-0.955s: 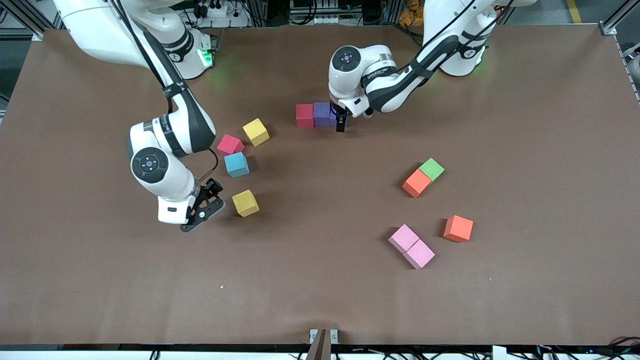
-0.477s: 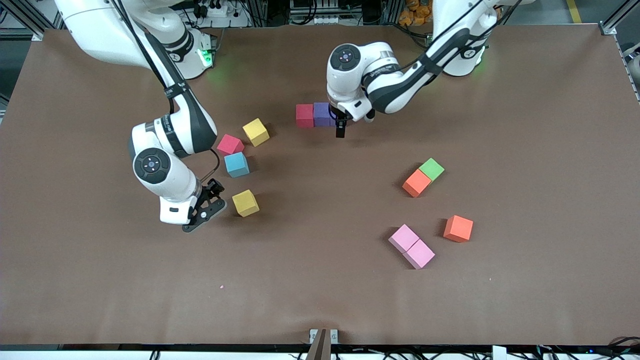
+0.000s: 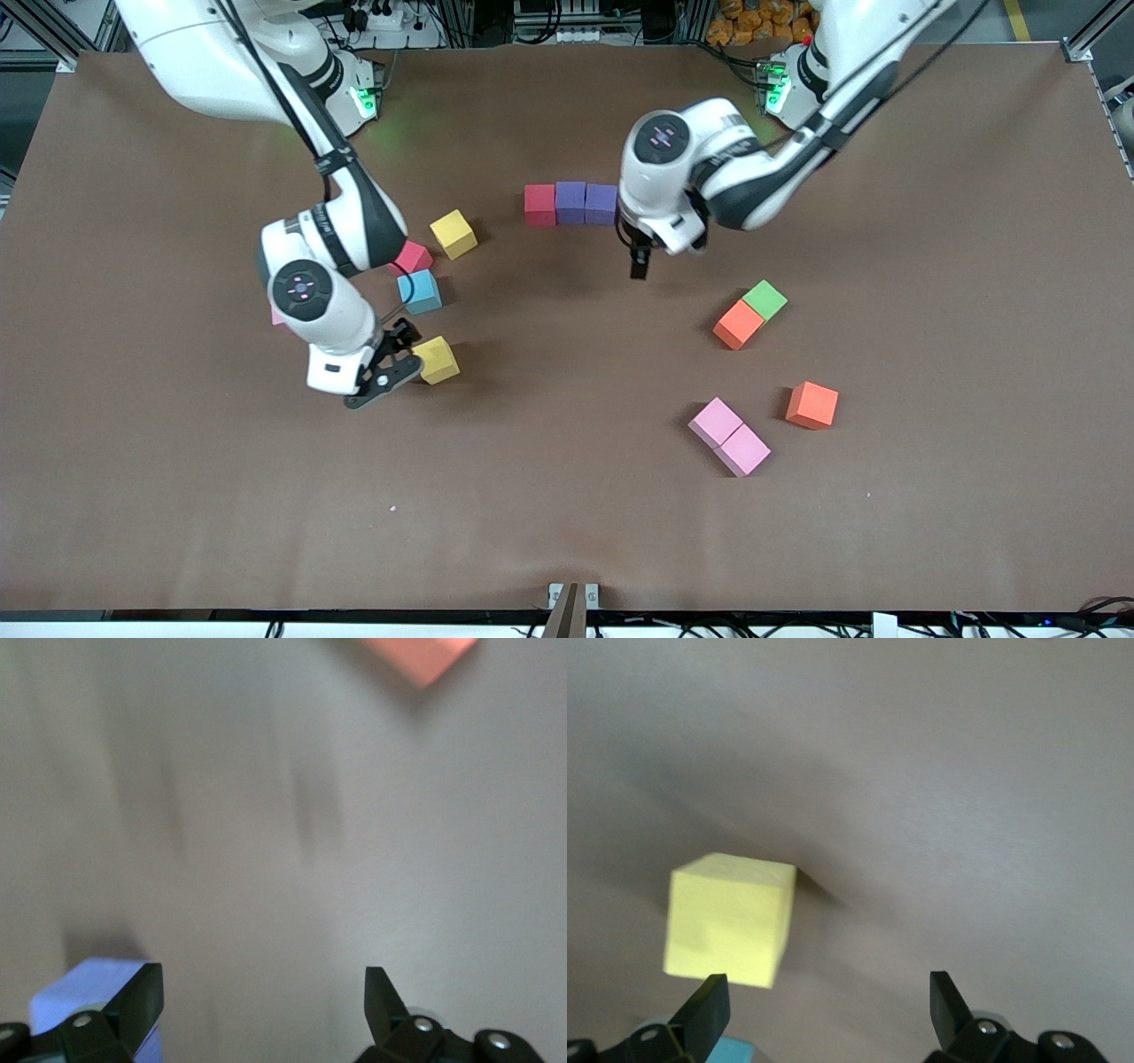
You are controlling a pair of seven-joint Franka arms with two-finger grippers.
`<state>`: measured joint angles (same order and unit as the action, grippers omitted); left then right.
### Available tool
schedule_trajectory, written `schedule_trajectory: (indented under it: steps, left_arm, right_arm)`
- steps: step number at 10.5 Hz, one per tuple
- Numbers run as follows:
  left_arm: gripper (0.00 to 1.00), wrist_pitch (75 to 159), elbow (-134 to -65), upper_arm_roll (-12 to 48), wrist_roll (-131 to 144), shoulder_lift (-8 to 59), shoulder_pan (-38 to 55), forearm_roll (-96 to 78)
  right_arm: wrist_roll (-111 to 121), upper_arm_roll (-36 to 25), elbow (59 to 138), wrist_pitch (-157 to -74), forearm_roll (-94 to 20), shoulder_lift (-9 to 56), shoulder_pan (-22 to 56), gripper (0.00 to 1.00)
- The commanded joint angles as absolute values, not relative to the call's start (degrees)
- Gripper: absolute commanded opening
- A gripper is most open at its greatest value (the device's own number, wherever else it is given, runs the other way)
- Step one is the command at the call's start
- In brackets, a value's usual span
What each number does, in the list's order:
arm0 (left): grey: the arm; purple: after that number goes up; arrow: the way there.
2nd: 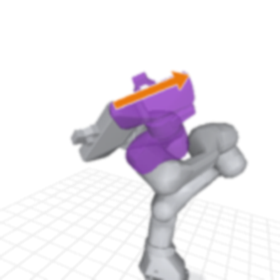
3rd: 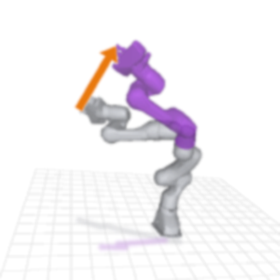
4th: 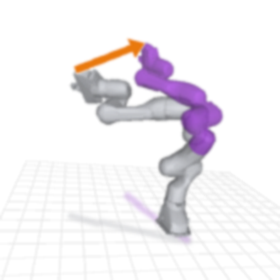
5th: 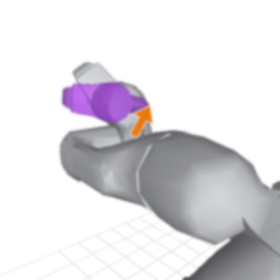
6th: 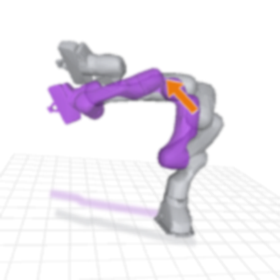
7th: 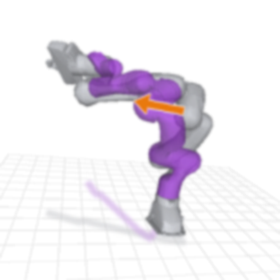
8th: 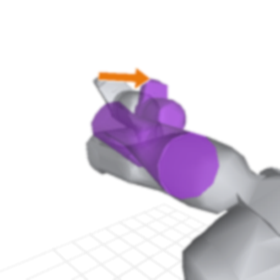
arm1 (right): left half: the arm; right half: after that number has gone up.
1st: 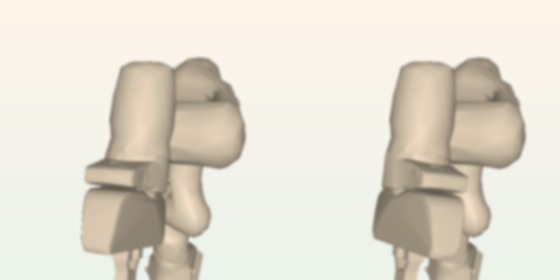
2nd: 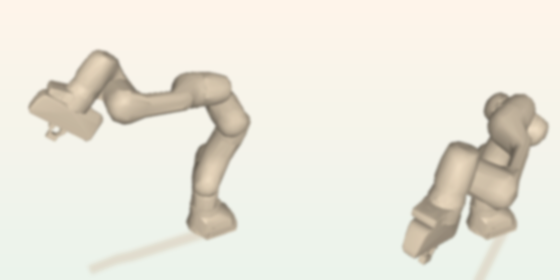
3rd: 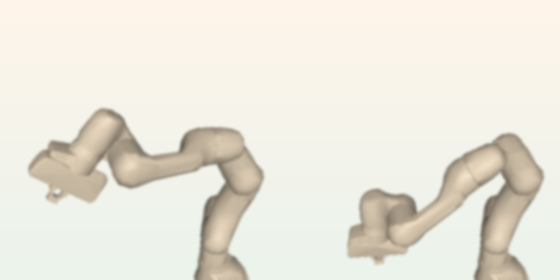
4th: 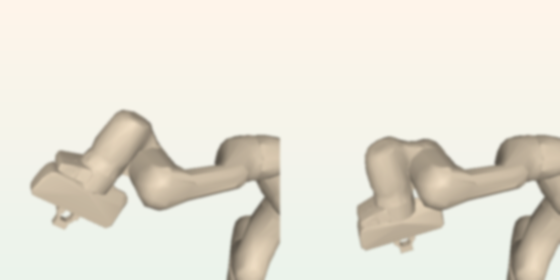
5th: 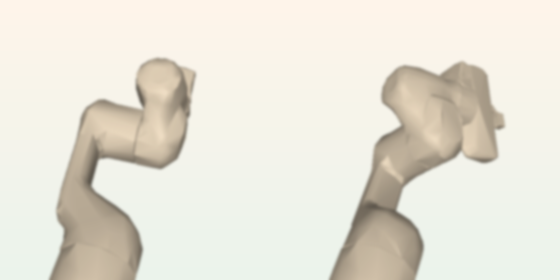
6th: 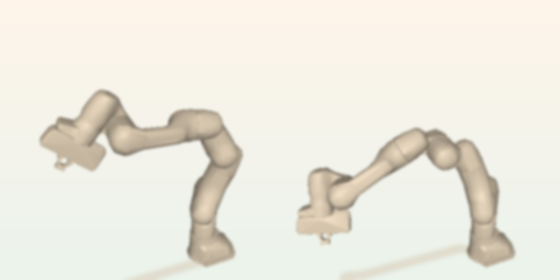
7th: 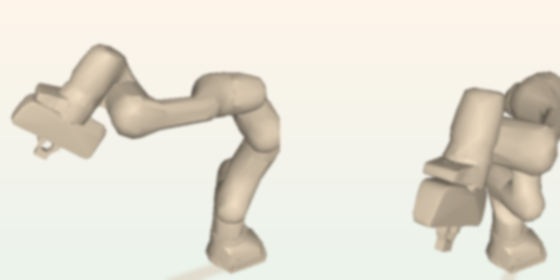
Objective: Form number 2 with 11 blocks
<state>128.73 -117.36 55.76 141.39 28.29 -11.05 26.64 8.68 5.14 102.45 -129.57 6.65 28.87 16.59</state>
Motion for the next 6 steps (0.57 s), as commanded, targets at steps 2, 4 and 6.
schedule_trajectory:
  steps: [2, 4, 6]
  left_arm:
    - [1.0, 123.5, -107.1, 53.1, 123.4, 33.0, -13.6, 28.0]
    - [1.0, 119.1, -98.7, 49.9, 111.3, 37.8, -13.1, 27.9]
    - [1.0, 116.3, -90.4, 45.3, 103.9, 41.7, -9.1, 27.8]
  right_arm:
    - [6.9, 5.9, 100.1, -131.0, 5.9, 32.5, 19.5, 1.0]
    - [7.7, 5.9, 97.3, -132.0, 6.0, 35.6, 19.8, 1.0]
    - [9.0, 6.0, 96.0, -132.1, 6.0, 37.8, 20.0, 1.0]
